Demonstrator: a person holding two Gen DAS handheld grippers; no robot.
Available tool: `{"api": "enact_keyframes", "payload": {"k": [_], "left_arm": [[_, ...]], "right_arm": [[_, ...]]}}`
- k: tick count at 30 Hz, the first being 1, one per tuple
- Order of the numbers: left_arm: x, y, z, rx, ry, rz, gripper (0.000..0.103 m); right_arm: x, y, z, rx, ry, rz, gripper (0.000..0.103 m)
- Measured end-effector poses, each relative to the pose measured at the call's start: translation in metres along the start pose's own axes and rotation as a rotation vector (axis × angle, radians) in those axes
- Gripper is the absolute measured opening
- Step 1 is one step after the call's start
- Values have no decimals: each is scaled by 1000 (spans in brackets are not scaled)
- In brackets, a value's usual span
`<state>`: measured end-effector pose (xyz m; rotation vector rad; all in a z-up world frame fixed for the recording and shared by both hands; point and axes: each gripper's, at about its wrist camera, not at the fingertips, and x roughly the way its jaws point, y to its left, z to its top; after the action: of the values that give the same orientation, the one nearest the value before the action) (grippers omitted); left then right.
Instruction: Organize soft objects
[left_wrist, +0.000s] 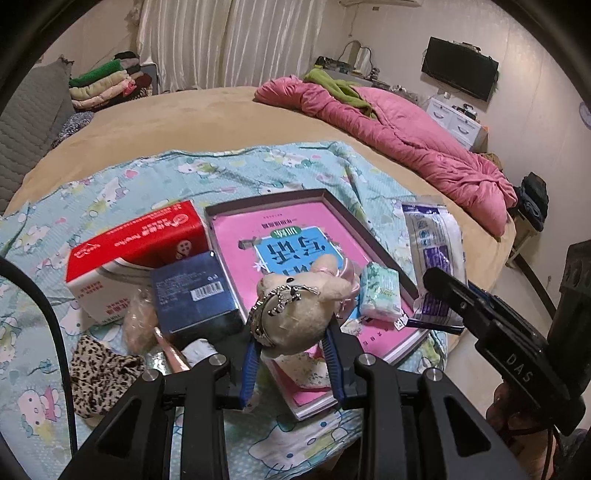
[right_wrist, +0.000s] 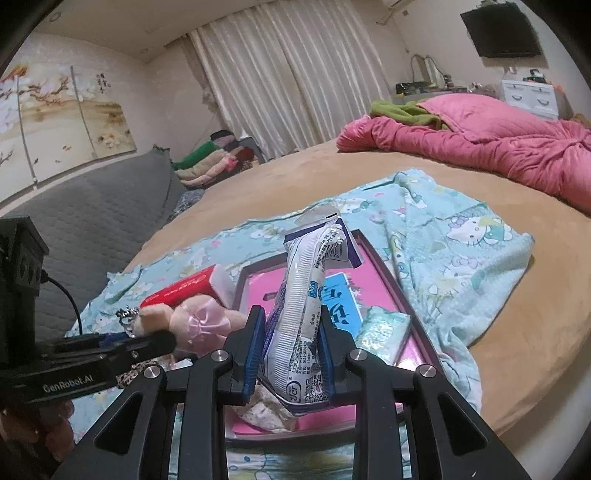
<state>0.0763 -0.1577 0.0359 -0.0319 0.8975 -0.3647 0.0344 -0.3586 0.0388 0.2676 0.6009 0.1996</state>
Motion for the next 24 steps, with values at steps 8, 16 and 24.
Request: {"api": "enact_keyframes", "payload": {"k": [8,16,24], "left_arm": [[21,-6,-6,2,47,-9,32],[44,-12,-8,0,80,-11,32],[63,-8,-7,-32,114,-14,32]], "right_arm": [[5,-6,-3,5,22,-10,28],[12,-8,-6,5,56,-21,28],[20,-8,-11,-4,89,-25,28]]}}
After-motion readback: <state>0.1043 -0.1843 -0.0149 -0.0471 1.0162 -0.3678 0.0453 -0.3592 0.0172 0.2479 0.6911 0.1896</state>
